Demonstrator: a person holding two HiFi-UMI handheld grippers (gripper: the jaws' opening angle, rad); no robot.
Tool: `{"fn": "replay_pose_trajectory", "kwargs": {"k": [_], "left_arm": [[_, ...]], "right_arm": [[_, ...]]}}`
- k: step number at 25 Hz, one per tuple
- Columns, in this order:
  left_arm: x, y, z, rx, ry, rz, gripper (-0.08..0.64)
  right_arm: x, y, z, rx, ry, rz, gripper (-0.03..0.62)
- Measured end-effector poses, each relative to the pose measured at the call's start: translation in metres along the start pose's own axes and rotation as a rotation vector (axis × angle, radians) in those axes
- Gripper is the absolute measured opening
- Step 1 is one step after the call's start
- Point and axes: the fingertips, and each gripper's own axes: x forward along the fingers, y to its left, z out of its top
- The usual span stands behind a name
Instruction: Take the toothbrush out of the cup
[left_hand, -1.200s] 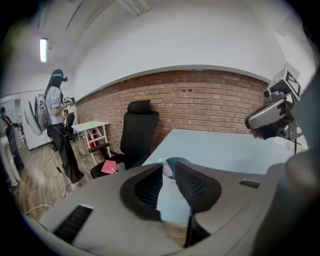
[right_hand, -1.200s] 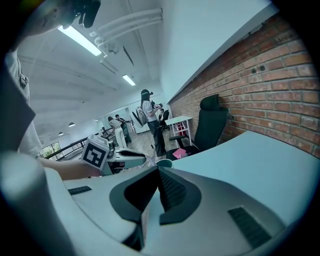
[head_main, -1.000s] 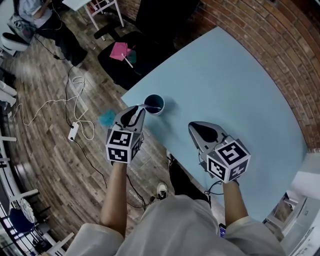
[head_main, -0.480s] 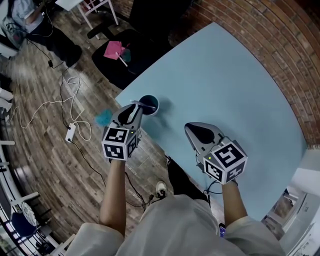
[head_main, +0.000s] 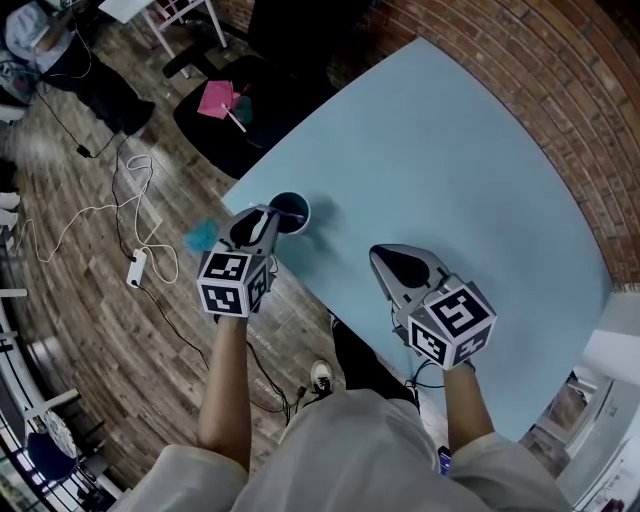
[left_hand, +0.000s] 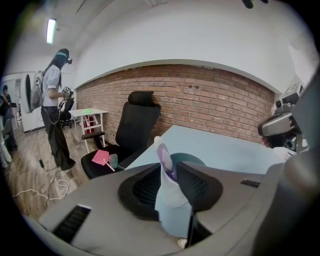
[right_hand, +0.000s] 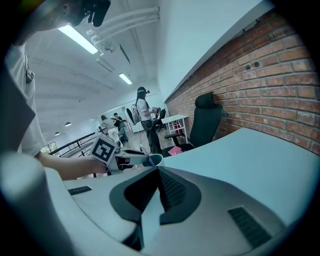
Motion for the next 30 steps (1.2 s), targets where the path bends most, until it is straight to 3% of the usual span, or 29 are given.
{"fn": "replay_pose_trajectory", "kwargs": {"k": [16,30], "left_arm": [[0.012,0.004,0.011,0.005,-0.037,0.004,0.132],[0.003,-0.002,0.020,0.034,-0.070,0.038,0.083]], "right_arm": [[0.009,-0.002,-0.015,-0.006,0.052,0.005,0.021],[0.001,-0.001,-0.017,-0.016,0.057,-0.017,0.021]]}}
